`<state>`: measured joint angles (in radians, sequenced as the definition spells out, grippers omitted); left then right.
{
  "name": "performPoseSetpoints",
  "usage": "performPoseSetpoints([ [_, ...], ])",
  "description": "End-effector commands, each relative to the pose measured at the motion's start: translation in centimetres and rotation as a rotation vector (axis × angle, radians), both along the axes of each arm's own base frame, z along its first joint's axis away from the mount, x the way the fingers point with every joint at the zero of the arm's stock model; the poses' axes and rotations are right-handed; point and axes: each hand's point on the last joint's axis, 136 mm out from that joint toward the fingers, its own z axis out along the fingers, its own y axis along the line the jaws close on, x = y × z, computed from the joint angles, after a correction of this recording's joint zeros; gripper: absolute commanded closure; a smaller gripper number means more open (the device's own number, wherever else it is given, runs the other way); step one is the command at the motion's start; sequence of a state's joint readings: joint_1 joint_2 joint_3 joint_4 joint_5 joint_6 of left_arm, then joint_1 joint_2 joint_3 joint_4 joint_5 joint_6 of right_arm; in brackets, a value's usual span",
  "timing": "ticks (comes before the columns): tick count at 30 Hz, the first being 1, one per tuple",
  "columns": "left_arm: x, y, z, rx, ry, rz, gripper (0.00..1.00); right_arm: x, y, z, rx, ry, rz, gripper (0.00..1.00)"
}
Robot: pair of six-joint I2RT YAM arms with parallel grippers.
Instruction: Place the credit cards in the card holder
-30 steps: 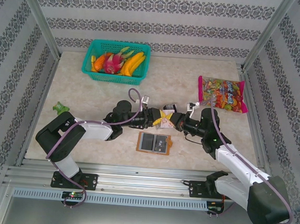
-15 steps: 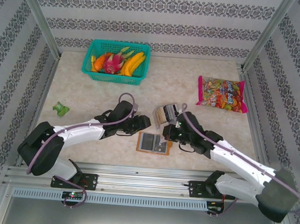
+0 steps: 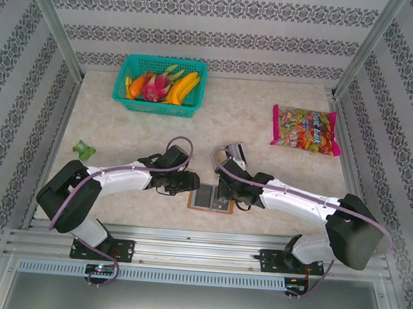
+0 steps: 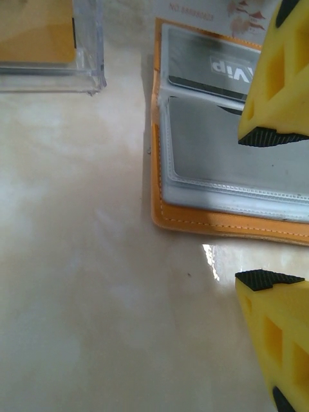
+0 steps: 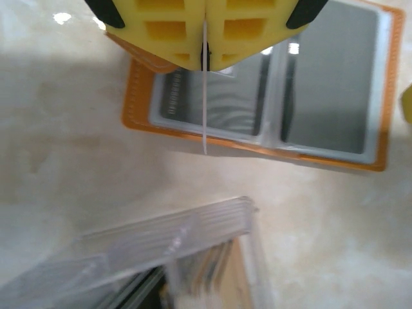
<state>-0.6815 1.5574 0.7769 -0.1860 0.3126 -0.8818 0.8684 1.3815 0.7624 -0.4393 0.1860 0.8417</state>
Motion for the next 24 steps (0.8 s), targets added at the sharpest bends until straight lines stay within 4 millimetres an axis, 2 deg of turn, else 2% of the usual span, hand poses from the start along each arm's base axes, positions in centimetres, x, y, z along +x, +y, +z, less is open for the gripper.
performPoseSetpoints([
  [1,-0.2,-0.2,-0.2,0.029,0.004,-0.037,0.44,-0.3,-2.5,-0.5,-0.096,-0.007,-0.056,1.0],
  [6,-0.4,-0.3,-0.6,0.032,0.015,-0.047,0.45,-0.5,-3.8,-0.3,-0.096,-0.014,-0.087,1.0],
  [9,-0.5,-0.3,-0.9,0.038,0.022,-0.049,0.46,-0.7,-3.8,-0.9,-0.076,0.005,-0.093,1.0],
  [17,-0.8,-0.4,-1.6,0.044,0.038,-0.061,0.49,-0.8,-1.9,-1.3,0.073,0.002,-0.083,1.0],
  [24,-1.1,-0.6,-2.1,0.044,0.052,-0.068,0.52,-0.7,-2.6,-0.5,0.081,-0.031,-0.11,1.0],
])
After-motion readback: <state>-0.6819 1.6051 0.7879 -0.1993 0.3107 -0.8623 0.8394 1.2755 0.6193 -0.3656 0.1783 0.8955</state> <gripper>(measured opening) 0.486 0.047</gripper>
